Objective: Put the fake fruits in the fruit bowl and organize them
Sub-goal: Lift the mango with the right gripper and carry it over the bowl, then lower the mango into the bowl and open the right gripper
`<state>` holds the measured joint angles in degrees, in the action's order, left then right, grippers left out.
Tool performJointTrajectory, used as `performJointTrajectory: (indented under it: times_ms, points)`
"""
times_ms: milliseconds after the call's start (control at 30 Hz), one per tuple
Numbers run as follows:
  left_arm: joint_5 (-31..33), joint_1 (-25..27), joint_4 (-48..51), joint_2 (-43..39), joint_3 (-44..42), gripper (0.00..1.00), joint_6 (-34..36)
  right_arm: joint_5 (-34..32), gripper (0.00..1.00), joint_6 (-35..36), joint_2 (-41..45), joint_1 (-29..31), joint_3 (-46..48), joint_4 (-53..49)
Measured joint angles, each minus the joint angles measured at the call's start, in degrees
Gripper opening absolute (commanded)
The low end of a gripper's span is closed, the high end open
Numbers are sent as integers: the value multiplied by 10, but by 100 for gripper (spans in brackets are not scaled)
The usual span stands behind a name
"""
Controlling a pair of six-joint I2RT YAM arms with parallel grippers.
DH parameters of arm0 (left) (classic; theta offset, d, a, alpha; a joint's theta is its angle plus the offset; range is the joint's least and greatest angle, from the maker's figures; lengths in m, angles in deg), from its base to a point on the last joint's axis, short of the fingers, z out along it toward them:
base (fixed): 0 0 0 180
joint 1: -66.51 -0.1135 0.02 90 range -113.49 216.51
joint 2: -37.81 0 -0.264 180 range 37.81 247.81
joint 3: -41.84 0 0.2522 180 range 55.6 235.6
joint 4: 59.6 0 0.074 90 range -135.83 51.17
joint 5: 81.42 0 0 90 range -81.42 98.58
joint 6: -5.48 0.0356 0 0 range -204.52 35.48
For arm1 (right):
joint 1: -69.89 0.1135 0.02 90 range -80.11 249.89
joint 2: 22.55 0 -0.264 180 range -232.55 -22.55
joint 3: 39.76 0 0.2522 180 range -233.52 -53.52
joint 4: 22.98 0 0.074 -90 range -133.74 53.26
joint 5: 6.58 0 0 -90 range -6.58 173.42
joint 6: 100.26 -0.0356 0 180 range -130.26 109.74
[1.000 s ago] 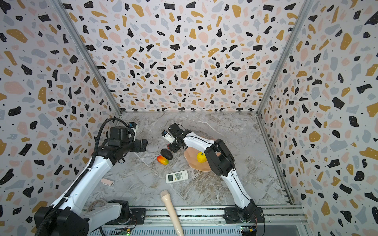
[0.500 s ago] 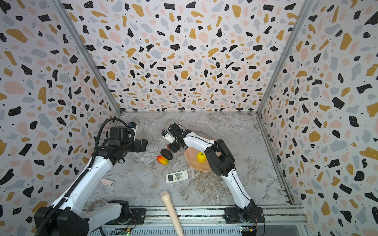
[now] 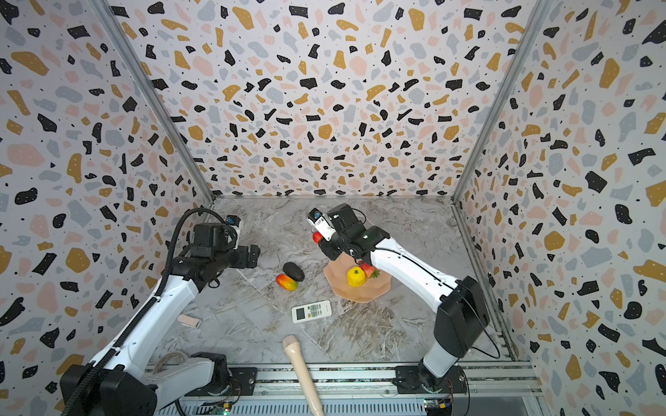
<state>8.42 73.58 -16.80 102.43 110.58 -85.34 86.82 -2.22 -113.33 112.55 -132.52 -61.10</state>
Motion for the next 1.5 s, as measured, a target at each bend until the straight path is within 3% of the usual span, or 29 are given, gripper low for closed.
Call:
performJointTrajectory:
  times_ms: [200, 700, 933, 1233, 1500]
  points:
    - [0, 0, 0, 0, 0, 99, 0, -6, 0, -16, 4, -7, 107, -9]
    - [0, 0, 0, 0, 0, 100, 0, 9, 0, -52, -3, 2, 176, 7]
    - [0, 0, 0, 0, 0, 100, 0, 11, 29, -61, -3, 5, 188, 9]
    - [0, 0, 0, 0, 0, 100, 0, 3, 52, -55, -3, 5, 161, -8]
    - [0, 0, 0, 0, 0, 100, 0, -8, 65, -44, -3, 5, 131, -28]
